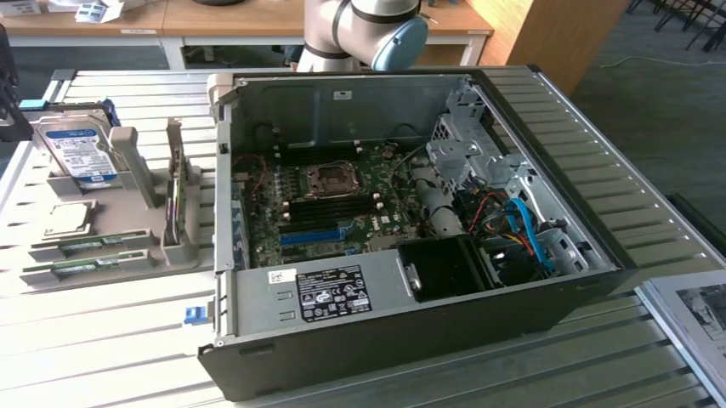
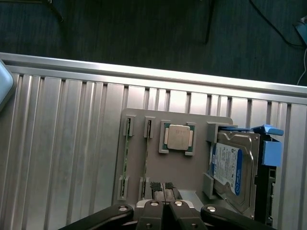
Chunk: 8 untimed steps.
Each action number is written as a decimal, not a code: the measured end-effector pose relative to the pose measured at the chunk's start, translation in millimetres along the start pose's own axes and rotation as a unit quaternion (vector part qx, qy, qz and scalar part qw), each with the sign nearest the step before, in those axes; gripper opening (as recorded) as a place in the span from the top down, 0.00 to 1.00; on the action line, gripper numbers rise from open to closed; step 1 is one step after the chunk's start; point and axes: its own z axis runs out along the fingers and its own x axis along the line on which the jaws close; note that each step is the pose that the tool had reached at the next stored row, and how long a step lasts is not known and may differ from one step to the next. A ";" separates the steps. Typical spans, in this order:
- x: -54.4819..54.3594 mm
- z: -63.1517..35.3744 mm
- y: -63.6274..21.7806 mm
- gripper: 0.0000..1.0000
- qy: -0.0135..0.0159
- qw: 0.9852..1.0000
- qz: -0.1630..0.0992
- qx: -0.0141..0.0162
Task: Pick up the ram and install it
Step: 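Pick up the ram and move it above insertion slot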
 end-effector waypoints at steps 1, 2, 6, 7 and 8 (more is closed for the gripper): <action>0.0 0.0 0.0 0.90 0.000 1.000 0.000 0.000; 0.0 0.1 0.0 0.90 0.000 1.000 0.000 0.000; 0.0 0.1 0.0 0.90 0.000 1.000 0.000 0.000; 0.0 0.1 0.0 0.90 0.000 1.000 0.000 0.000; 0.0 0.1 0.0 0.90 0.000 1.000 0.000 0.000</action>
